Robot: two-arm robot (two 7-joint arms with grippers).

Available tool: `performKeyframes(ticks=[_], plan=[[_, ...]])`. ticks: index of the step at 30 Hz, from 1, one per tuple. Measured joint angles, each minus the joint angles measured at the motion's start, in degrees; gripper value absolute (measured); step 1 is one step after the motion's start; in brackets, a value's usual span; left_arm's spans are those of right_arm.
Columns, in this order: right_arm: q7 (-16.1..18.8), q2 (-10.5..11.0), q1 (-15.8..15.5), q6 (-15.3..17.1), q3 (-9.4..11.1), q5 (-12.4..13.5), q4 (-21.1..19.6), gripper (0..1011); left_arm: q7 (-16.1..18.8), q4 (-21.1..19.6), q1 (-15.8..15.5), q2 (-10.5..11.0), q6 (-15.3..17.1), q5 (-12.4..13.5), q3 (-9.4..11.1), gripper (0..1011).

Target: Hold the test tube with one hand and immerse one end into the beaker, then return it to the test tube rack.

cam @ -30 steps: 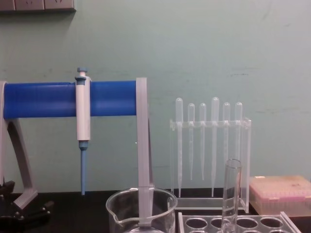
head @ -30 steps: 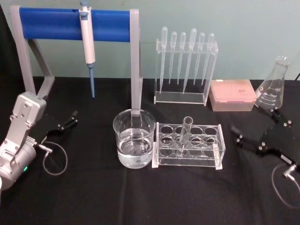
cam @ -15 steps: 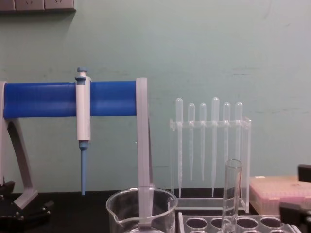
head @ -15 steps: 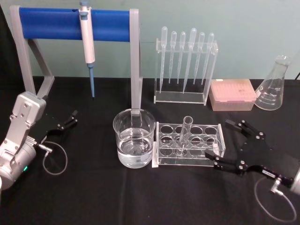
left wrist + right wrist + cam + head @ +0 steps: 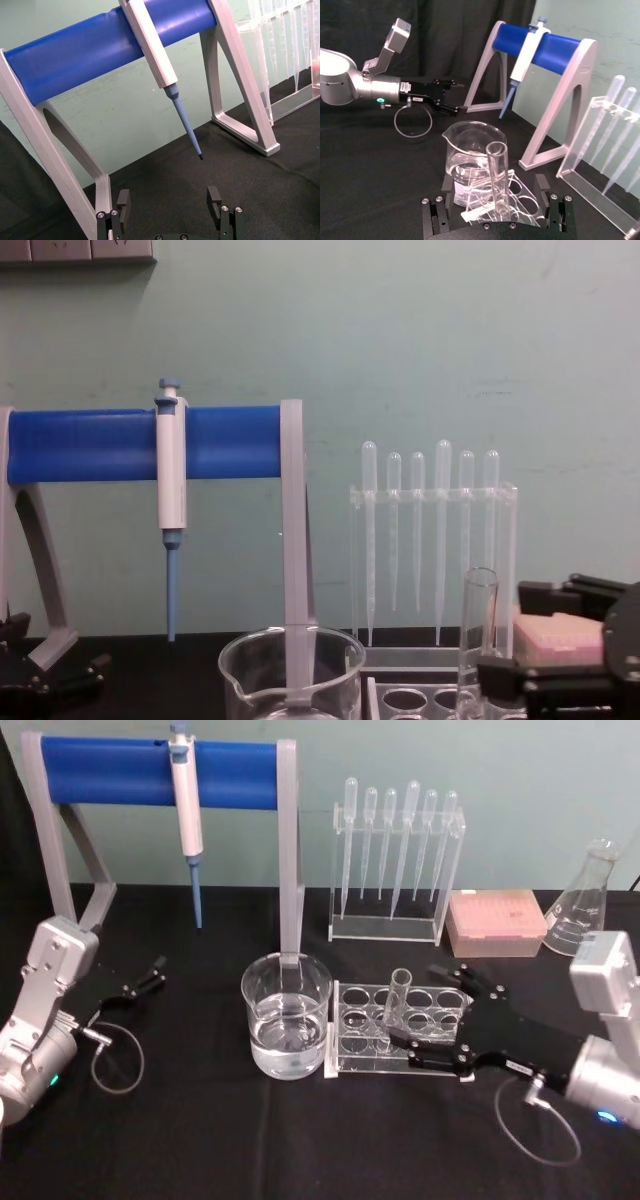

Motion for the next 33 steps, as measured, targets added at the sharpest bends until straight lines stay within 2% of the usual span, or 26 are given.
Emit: performKeyframes(ticks=[7,23,33], plan=[[1.4,-2.7,3.1,0.7,-1.7,-3.0,2.6,1003,0.0,0.0,0.0,0.0,0.0,0.0,0.0,1000],[1.6,-6.1,6.1,2.0,-3.0,-5.7,6.2,1003,0.0,0.0,0.0,0.0,0.0,0.0,0.0,1000],[1.7,-6.0,6.0,2.0,-2.9,-5.7,6.0,990,0.0,0.0,0.0,0.0,0.0,0.0,0.0,1000]])
